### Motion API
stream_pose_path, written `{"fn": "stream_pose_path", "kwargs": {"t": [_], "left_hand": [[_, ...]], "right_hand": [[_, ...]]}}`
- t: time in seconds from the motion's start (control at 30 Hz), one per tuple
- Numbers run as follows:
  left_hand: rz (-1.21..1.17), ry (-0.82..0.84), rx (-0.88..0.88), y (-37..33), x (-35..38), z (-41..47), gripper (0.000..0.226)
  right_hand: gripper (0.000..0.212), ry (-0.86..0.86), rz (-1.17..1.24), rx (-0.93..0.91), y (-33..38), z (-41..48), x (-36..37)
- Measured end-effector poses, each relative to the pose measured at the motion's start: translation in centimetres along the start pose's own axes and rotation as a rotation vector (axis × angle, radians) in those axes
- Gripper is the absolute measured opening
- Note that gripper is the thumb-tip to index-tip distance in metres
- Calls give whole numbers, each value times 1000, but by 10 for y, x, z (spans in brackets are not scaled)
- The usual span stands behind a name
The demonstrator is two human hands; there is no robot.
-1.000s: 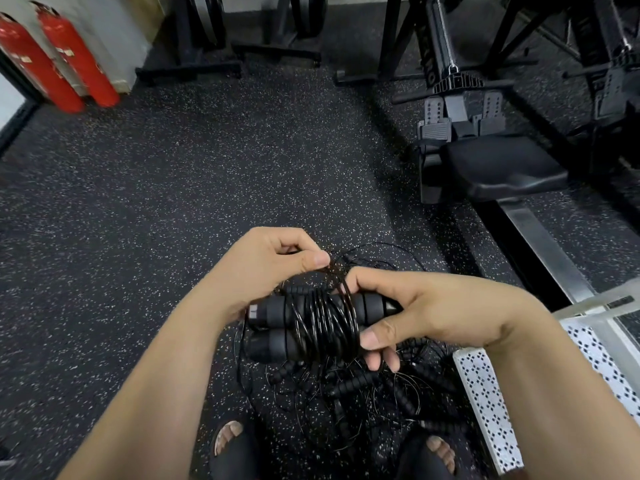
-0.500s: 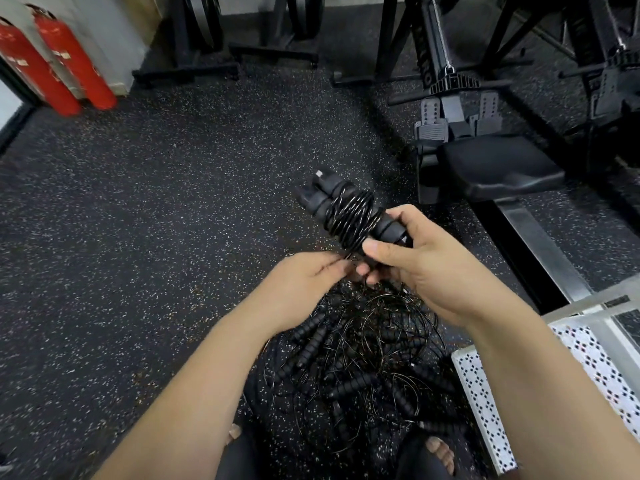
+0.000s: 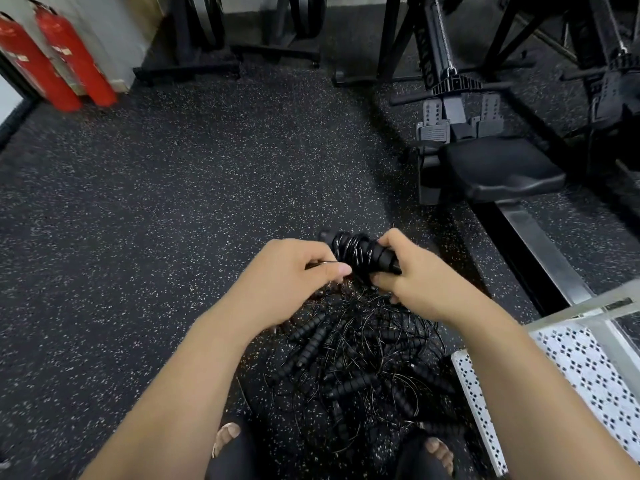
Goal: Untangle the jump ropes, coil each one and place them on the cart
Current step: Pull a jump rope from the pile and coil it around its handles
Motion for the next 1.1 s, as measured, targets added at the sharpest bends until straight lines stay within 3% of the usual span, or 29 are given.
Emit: {"fn": "stream_pose_path", "kwargs": {"t": [0.1, 0.2, 0.4, 0.6, 0.67, 0.73, 0.93, 1.1], "left_hand": [[-42, -67, 13, 3, -6, -1, 23], [-86, -84, 4, 9, -14, -2, 18], [-345, -56, 80, 15, -28, -5, 12], [-516, 45, 85, 28, -22, 10, 45], [-651, 55, 103, 30, -15, 10, 36], [-631, -14, 96, 31, -7, 7, 8], [-585, -60, -72, -2, 20, 7, 44], [-384, -89, -86, -7, 28, 10, 44]], "right_hand": [[29, 189, -26, -44, 11, -6, 7], [24, 424, 107, -106, 20, -16, 14], [21, 651, 392, -257, 35, -39, 5], [23, 719, 631, -400, 45, -47, 1], [24, 687, 739, -448, 48, -47, -2], [25, 624, 845, -485, 50, -45, -4], [46, 369, 1114, -453, 48, -31, -7], [37, 31, 1051, -298, 36, -16, -4]]}}
Point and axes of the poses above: each hand's wrist, its own z-axis towards the middle knuckle, its own x-axis out of the palm, y = z × x, the point moved 3 cm from there along z, towards the middle knuckle, and after that the axes turned 5 degrees about y, right-handed, at the moved point
